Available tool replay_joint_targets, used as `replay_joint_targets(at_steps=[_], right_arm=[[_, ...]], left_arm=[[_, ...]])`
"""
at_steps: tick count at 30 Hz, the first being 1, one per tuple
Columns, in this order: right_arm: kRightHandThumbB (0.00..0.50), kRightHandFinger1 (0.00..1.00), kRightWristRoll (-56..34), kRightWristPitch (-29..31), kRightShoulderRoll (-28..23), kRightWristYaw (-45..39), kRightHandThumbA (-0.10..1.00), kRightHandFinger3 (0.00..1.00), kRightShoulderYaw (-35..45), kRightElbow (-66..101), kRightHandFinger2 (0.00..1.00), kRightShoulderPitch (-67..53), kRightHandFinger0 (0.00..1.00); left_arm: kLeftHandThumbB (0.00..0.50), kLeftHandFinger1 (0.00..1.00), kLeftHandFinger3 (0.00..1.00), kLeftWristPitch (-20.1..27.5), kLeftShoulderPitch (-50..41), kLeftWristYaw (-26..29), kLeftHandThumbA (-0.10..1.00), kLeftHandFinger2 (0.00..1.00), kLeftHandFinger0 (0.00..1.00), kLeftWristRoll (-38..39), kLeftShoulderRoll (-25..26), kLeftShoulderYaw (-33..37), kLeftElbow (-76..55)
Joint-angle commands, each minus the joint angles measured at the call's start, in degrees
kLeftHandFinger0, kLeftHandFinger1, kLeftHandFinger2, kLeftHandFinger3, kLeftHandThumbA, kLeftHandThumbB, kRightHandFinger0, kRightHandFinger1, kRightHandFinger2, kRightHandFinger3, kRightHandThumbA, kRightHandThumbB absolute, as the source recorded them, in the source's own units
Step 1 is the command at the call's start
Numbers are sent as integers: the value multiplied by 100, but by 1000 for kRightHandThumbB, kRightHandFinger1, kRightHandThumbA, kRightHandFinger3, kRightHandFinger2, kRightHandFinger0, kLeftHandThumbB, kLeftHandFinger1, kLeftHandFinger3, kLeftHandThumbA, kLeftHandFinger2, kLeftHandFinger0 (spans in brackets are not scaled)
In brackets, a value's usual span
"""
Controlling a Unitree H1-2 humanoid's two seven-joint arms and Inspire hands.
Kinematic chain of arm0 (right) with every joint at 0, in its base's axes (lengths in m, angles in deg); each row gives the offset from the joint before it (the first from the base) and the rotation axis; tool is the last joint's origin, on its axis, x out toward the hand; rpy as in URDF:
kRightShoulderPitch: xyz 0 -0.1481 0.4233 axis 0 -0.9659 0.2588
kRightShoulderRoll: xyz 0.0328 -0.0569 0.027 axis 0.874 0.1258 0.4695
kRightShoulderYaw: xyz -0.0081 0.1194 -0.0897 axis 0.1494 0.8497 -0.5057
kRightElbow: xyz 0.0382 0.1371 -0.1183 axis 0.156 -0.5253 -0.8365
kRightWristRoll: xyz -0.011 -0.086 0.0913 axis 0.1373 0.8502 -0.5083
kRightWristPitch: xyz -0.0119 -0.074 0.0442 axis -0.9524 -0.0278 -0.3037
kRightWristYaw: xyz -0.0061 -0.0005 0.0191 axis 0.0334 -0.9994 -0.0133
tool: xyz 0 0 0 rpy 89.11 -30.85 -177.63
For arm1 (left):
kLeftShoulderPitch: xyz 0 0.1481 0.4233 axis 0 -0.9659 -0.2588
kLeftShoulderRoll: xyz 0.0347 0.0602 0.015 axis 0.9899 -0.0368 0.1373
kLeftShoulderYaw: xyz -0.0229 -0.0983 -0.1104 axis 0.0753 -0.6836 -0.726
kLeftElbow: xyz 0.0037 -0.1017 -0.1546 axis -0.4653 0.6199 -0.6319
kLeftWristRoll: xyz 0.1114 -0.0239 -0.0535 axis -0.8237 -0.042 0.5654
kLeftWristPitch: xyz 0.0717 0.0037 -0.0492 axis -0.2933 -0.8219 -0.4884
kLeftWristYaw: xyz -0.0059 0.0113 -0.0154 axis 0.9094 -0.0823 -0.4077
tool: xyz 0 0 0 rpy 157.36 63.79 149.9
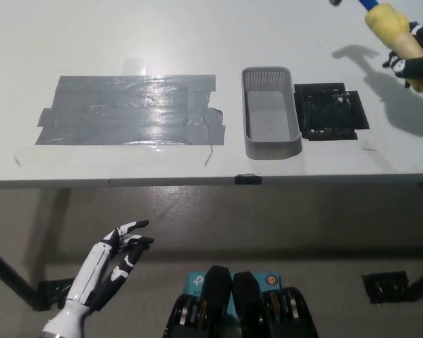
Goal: The robot picks the hammer with right hand and hits the black area on the desk and places it back.
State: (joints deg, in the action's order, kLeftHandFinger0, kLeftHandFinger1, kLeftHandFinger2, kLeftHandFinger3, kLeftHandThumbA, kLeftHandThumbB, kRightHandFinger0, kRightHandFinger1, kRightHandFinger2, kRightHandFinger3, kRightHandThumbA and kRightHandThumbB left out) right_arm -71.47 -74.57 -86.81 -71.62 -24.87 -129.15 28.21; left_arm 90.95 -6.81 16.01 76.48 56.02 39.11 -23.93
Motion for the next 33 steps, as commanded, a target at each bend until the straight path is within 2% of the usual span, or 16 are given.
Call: replay_joint_targets(at_steps=[1,5,6,7,9,10,12,14,17,23,26,31,33], right_arm=[[102,647,-17,-70,-322,-190,-100,1000,-96,419,923,115,180],[80,676,69,347,-499,-386,-100,1000,-380,461,963,-113,222],[112,696,157,377,-534,-352,-100,1000,-473,546,983,-230,233],[108,712,150,387,-545,-349,-100,1000,-505,571,995,-273,243],[111,702,175,495,-575,-358,-100,1000,-601,723,967,-431,227],[119,635,149,541,-586,-420,-100,1000,-634,741,915,-499,166],[125,607,170,399,-578,-386,-100,1000,-659,849,896,-601,140],[118,608,122,396,-569,-401,-100,1000,-648,888,906,-680,138],[93,631,230,583,-571,-329,-100,969,-746,861,906,-765,186],[75,663,239,515,-581,-377,-100,977,-741,1024,926,-810,212],[68,638,230,538,-636,-420,-100,961,-721,1171,910,-838,189],[113,608,203,316,-695,-521,-100,949,-664,1269,890,-706,150],[95,650,131,62,-738,-482,-100,977,-500,1471,913,-581,213]], left_arm=[[39,629,803,294,21,36,876,641,680,-1,97,-66,-111],[27,623,805,255,23,26,875,645,674,-25,105,-70,-135],[27,620,804,248,31,31,875,646,672,-46,111,-73,-136],[28,618,804,242,28,27,873,646,671,-42,113,-75,-138],[37,605,801,268,22,27,852,641,660,-33,111,-77,-108],[37,594,794,274,15,40,833,634,647,-64,111,-78,-116],[48,592,795,218,23,25,835,635,650,-97,121,-68,-131],[50,584,789,213,31,29,816,632,646,-103,115,-71,-139],[56,581,786,224,45,25,809,630,641,-105,127,-79,-116],[49,567,775,319,70,18,800,617,624,-100,140,-75,-33],[45,561,771,251,57,10,795,613,623,-102,124,-70,-89],[40,555,764,287,67,36,792,608,614,-164,126,-64,-69],[40,559,765,280,77,33,790,610,615,-146,118,-69,-69]])
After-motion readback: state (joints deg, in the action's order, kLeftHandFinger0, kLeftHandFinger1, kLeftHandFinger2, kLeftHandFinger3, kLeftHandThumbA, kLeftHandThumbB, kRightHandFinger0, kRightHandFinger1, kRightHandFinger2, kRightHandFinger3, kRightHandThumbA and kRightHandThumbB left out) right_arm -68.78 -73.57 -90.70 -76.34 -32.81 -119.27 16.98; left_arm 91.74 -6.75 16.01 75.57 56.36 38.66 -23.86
